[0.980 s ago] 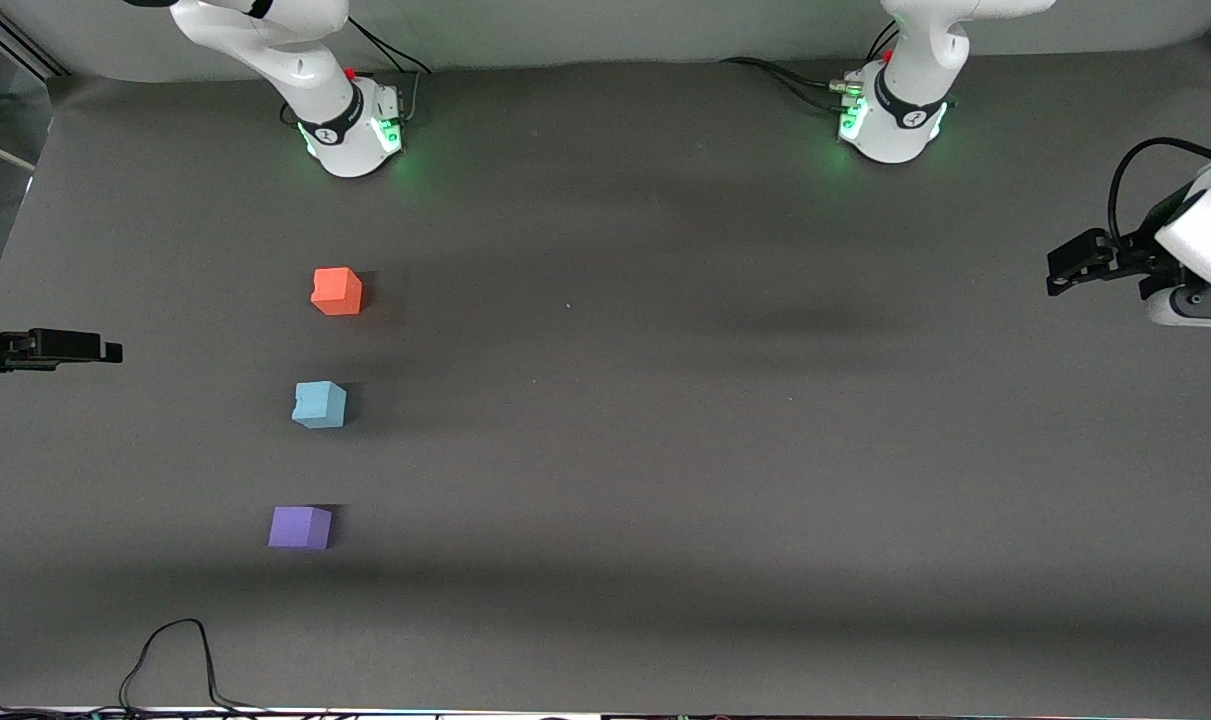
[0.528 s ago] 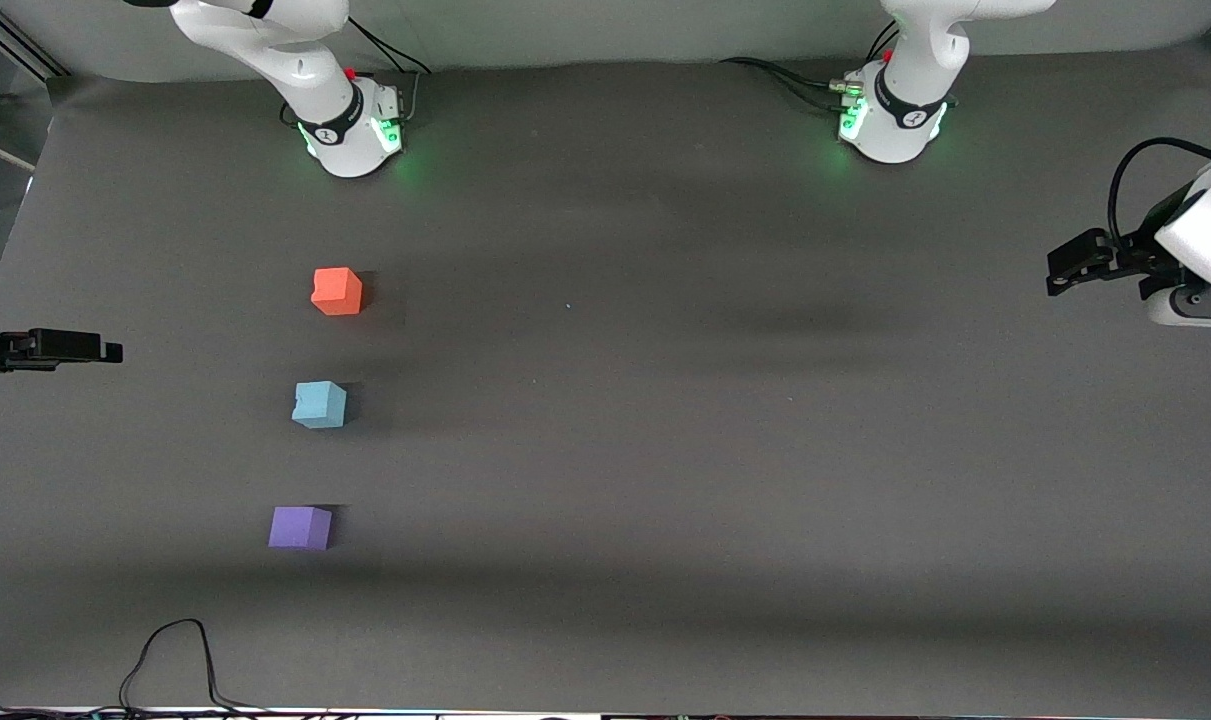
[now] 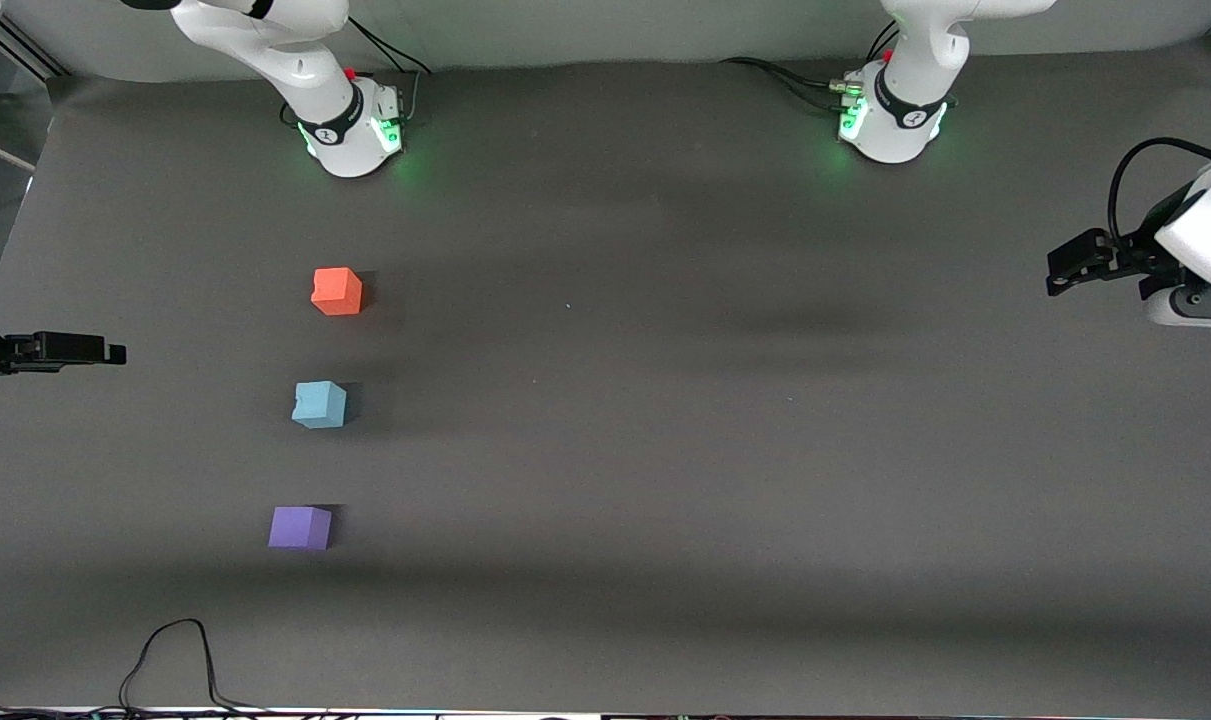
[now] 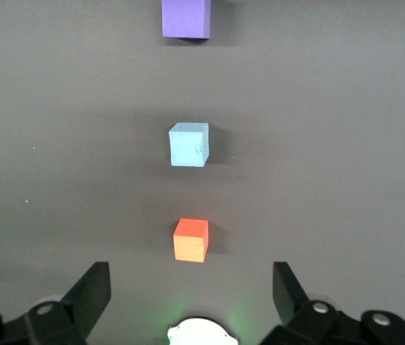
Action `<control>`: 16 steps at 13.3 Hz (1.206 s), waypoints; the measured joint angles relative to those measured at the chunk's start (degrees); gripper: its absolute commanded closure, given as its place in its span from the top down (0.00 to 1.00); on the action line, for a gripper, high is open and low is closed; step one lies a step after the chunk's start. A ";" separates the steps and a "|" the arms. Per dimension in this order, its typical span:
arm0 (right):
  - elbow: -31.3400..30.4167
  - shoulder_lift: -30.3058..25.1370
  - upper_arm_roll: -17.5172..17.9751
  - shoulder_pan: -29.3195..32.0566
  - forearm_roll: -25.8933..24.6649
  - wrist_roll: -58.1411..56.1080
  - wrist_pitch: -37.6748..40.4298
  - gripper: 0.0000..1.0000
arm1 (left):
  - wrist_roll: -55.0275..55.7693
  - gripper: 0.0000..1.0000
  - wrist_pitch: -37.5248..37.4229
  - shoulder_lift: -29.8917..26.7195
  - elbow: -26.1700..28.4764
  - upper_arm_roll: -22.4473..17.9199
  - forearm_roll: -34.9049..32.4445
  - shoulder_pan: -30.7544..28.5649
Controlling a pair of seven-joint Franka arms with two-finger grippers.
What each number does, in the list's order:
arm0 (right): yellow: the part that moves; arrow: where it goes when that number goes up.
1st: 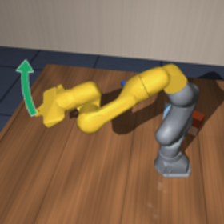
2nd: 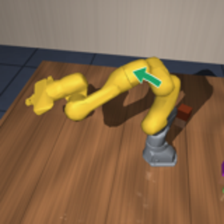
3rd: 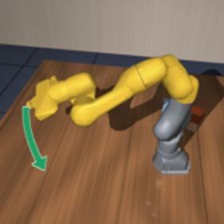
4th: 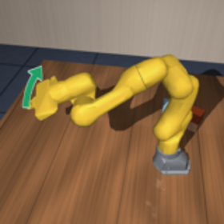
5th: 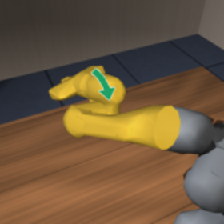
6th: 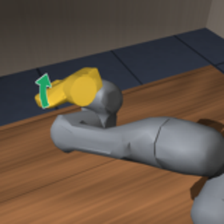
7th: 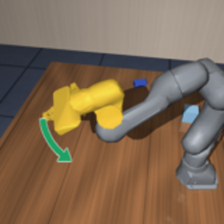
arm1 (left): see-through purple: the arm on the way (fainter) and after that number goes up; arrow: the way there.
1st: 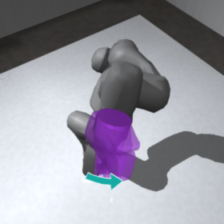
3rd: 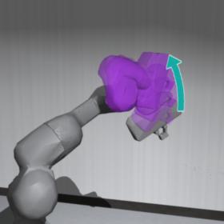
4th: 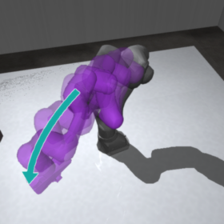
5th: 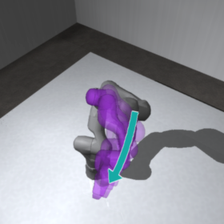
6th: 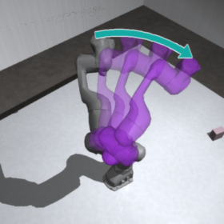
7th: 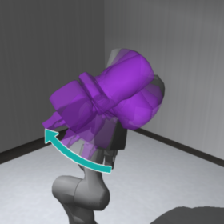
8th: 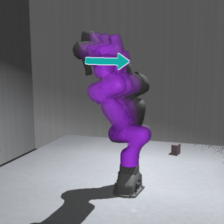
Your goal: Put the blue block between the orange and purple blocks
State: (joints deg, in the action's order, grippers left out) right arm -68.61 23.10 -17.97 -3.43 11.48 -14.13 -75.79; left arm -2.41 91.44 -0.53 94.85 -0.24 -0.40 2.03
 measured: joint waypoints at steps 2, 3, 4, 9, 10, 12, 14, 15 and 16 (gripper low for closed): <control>-10.63 -12.29 7.75 2.66 -3.82 3.43 -5.54 1.00 | 0.00 1.00 0.00 0.03 0.01 -0.01 0.00 0.00; -14.83 -18.12 9.23 2.59 -4.39 4.45 -5.79 1.00 | 0.00 1.00 0.00 0.03 0.01 -0.01 0.00 0.00; -17.98 -22.32 9.97 2.54 -4.64 4.93 -6.10 1.00 | 0.00 1.00 0.00 0.04 0.01 0.00 0.00 0.00; -22.68 -24.12 10.11 2.54 -5.13 4.99 -8.51 1.00 | 0.00 1.00 0.00 0.05 0.01 0.01 0.00 0.00; -22.79 -23.96 10.13 2.32 -5.33 4.99 -8.74 1.00 | 0.00 1.00 0.00 0.05 0.01 0.00 0.00 0.00; -22.81 -23.94 10.24 1.74 -6.78 4.99 -8.76 1.00 | 0.00 1.00 0.00 0.06 0.01 -0.01 0.00 0.00; -22.81 -23.94 10.40 1.64 -7.70 4.99 -8.75 1.00 | 0.00 1.00 0.00 0.06 0.01 -0.01 0.00 0.00; -22.80 -23.94 10.43 1.75 -7.75 4.99 -8.75 1.00 | 0.00 1.00 0.00 0.06 0.01 0.00 0.00 0.00; -22.80 -23.95 10.66 1.96 -7.76 4.99 -8.75 1.00 | 0.00 1.00 0.00 0.06 0.01 -0.01 0.00 0.00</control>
